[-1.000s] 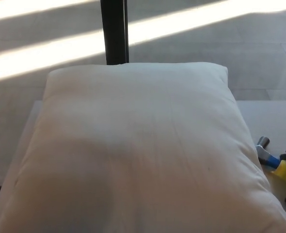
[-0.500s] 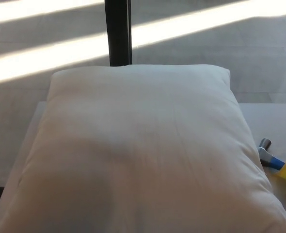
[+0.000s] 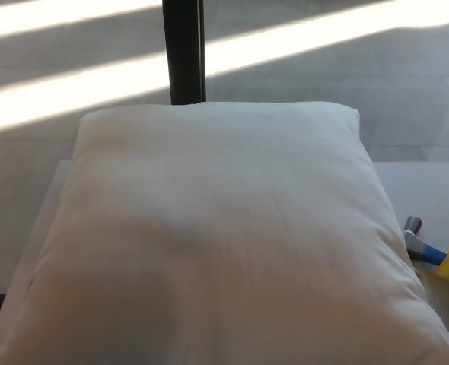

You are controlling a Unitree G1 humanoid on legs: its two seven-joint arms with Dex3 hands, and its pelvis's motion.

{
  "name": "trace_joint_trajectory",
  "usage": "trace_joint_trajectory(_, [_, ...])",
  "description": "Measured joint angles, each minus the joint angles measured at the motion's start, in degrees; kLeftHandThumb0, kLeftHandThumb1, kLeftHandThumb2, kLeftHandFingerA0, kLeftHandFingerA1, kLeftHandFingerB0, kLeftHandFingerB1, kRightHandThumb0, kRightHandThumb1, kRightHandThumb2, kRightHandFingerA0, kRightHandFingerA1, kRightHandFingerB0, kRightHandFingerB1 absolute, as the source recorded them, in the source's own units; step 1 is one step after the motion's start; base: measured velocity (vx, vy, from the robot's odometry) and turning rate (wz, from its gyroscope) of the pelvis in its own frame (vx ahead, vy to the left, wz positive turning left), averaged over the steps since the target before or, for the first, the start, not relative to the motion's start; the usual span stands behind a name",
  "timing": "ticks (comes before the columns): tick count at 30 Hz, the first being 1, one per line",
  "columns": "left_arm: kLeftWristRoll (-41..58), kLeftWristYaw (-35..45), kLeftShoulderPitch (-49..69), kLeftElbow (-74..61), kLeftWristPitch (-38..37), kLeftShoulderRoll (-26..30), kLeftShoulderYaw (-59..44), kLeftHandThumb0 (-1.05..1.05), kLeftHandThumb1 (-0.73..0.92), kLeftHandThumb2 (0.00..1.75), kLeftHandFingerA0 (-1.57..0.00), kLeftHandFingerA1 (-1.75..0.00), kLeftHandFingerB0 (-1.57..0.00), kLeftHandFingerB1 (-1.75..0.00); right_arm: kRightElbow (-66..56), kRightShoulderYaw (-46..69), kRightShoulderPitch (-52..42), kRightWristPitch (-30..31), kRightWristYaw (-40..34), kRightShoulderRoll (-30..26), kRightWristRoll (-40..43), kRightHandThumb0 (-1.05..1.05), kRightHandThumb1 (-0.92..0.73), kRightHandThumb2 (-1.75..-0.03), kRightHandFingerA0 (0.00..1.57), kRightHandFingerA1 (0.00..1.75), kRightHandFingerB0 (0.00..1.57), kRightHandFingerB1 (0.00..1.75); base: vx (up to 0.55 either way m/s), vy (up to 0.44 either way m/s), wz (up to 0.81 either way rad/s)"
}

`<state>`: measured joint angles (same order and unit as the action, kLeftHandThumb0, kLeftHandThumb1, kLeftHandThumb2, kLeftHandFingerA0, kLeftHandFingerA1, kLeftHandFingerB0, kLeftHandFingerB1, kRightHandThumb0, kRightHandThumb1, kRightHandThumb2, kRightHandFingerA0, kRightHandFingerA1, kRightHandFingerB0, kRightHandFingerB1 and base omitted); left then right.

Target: A hammer is kept on the right hand side and a pillow is kept on the left hand side on the desk infront of the robot and the robot uses its right hand to pick up the hammer and makes a downward swinging motion to hit the pillow

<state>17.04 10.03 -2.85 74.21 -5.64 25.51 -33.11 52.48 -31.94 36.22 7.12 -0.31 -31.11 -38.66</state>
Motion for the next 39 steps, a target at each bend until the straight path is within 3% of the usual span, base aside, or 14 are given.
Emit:
trace_joint_trajectory(1, [0.04,0.28,-0.03,0.13,0.00,0.00,-0.12,-0.57,0.60,0.58,-0.67,-0.54,-0.61,-0.49,-0.51,0.03,-0.36,-0.07,-0.02,-0.28,-0.11,-0.34,-0.83,-0.67,0.69,1.41,0.67,0.56,0.00,0.000,0.00])
trace_joint_trajectory(4, [0.03,1.08,0.18,0.17,-0.07,0.00,-0.14,-0.55,0.61,0.59,-0.70,-0.55,-0.68,-0.54,-0.95,-0.27,-1.03,-0.71,-0.86,-1.16,-0.58,-0.35,-0.82,-0.69,0.73,1.59,0.67,1.10,0.00,0.000,0.00])
trace_joint_trajectory(8, [0.04,1.62,0.20,0.13,-0.12,0.01,-0.15,-0.53,0.62,0.58,-0.66,-0.55,-0.62,-0.51,-0.92,-0.24,-1.65,-2.91,-2.75,-2.62,-1.01,-0.32,-0.80,-0.73,0.80,1.58,0.73,1.16,0.00,0.000,0.00])
trace_joint_trajectory(9, [0.08,1.80,0.17,0.13,-0.12,0.01,-0.23,-0.53,0.61,0.58,-0.69,-0.56,-0.61,-0.50,-0.85,0.13,-1.91,-3.87,-3.53,-3.09,-1.00,-0.33,-0.79,-0.72,0.79,1.60,0.72,1.15,0.00,0.000,0.00])
trace_joint_trajectory(10, [0.09,1.96,0.15,0.15,-0.12,0.01,-0.30,-0.56,0.63,0.59,-0.69,-0.55,-0.61,-0.50,-0.65,0.32,-2.03,-4.74,-4.16,-3.49,-1.01,-0.33,-0.76,-0.73,0.78,1.48,0.74,0.79,0.00,0.000,0.00])
trace_joint_trajectory(13, [-0.05,2.28,0.16,0.18,-0.21,0.01,-0.04,-0.57,0.62,0.59,-0.69,-0.55,-0.60,-0.50,0.32,0.67,-2.47,-7.30,-5.41,-4.56,-0.99,-0.31,-0.71,-0.76,0.82,1.41,0.71,0.51,0.00,0.000,0.00])
trace_joint_trajectory(16, [-0.10,2.34,0.27,0.17,-0.26,-0.01,0.16,-0.57,0.61,0.58,-0.67,-0.55,-0.64,-0.53,1.12,1.09,-2.63,-10.07,-5.75,-5.49,-0.73,-0.30,-0.69,-0.81,0.82,1.25,0.81,0.65,0.00,0.000,0.00])
trace_joint_trajectory(21, [-0.06,2.51,0.33,0.11,-0.28,-0.04,0.14,-0.57,0.61,0.59,-0.71,-0.55,-0.69,-0.54,1.15,2.24,-3.85,-14.36,-5.20,-7.64,0.25,-0.30,-0.72,-0.86,0.86,1.31,0.69,0.54,0.00,0.000,0.00])
trace_joint_trajectory(23, [-0.07,2.56,0.52,-0.01,-0.38,-0.01,0.15,-0.58,0.63,0.58,-0.70,-0.54,-0.66,-0.52,1.14,4.88,-5.33,-15.78,-4.54,-8.01,1.72,-0.32,-0.72,-0.84,0.83,1.14,0.66,0.55,0.00,0.000,0.00])
trace_joint_trajectory(25, [-0.12,2.61,0.66,-0.14,-0.57,-0.01,0.38,-0.57,0.63,0.59,-0.68,-0.53,-0.65,-0.52,1.02,7.72,-6.49,-16.65,-3.72,-8.04,3.31,-0.24,-0.57,-1.13,0.89,1.03,0.71,0.79,0.00,0.000,0.00])
trace_joint_trajectory(26, [-0.13,2.61,0.70,-0.15,-0.63,-0.01,0.44,-0.58,0.63,0.59,-0.71,-0.55,-0.64,-0.52,0.96,8.82,-6.75,-16.95,-3.35,-8.05,3.90,-0.25,-0.62,-0.98,0.78,1.50,0.68,1.23,0.00,0.000,0.00])
trace_joint_trajectory(31, [-0.09,2.77,0.89,-0.13,-0.69,-0.03,0.55,-0.58,0.62,0.59,-0.78,-0.62,-0.70,-0.55,0.87,15.55,-7.63,-17.45,0.05,-7.89,7.86,-0.19,-0.58,-0.92,0.84,1.72,0.73,1.51,0.00,0.000,0.00])
trace_joint_trajectory(37, [-0.12,2.77,1.10,-0.25,-0.71,-0.17,0.68,-0.57,0.63,0.59,-0.73,-0.58,-0.70,-0.55,0.64,22.86,-7.70,-17.08,3.10,-7.16,11.78,-0.22,-0.44,-1.31,0.96,1.75,0.84,1.61,0.00,0.000,0.00])
trace_joint_trajectory(39, [-0.13,2.76,1.13,-0.25,-0.71,-0.19,0.71,-0.56,0.63,0.59,-0.72,-0.57,-0.68,-0.54,0.56,25.25,-7.59,-16.66,4.26,-6.81,13.08,-0.27,-0.48,-1.21,0.98,1.75,0.83,1.62,0.00,0.000,0.00])
